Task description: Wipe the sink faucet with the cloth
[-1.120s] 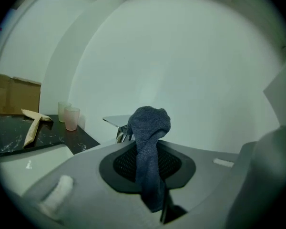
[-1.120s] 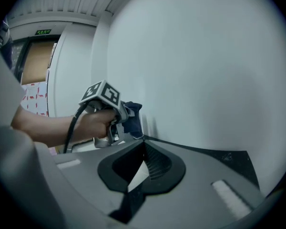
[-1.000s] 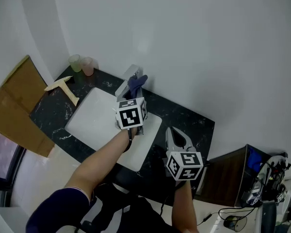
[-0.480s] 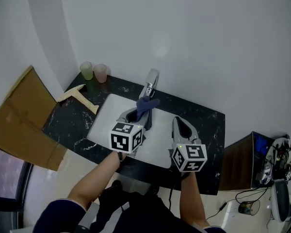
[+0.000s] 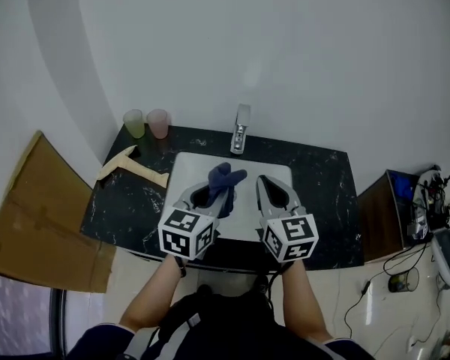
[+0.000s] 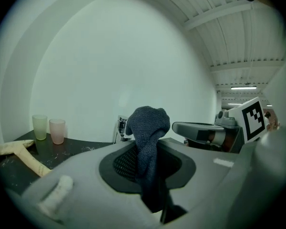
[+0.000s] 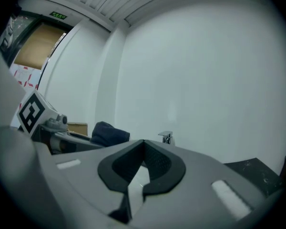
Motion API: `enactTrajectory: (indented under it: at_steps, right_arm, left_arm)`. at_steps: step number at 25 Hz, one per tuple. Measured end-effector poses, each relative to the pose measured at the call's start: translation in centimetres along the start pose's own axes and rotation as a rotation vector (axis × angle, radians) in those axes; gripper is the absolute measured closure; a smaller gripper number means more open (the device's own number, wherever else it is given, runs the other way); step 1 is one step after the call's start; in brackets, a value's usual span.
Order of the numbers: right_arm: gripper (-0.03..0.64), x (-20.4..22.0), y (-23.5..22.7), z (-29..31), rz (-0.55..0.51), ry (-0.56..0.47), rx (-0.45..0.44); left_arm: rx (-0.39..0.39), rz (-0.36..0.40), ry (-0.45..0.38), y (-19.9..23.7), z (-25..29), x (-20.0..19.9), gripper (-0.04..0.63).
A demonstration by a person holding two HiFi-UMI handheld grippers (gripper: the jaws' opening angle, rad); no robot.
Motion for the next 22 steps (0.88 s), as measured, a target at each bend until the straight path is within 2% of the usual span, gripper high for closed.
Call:
enactTrajectory:
  at_steps: [4, 15, 22]
  right_arm:
    - [0.612, -0.5, 1.7, -0.1, -0.005, -0.005, -0.001]
    - [0.612, -0.8, 1.4, -0.5, 0.021, 0.011, -0.004]
    - [0.612, -0.8, 0.9, -0.3, 0.030, 0.007, 0.003]
  left_arm:
    - [0.036, 0.044, 0.022, 0.1, -1.1, 0.1, 0.525]
    - [0.067, 0.039, 0.048, 0.0, -0.9, 0.5, 0.525]
    - [0.060, 0.052, 0.050, 0.1, -0.8, 0.3, 0.525]
Point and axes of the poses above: the fingertips, and each gripper's own axes: z forward along the fingers, y to its left, x out of its underside, the point moved 7 cm from there along -z, backward along the fingers, and after that the axes turned 3 degrees about y, right-handed, at the moved point
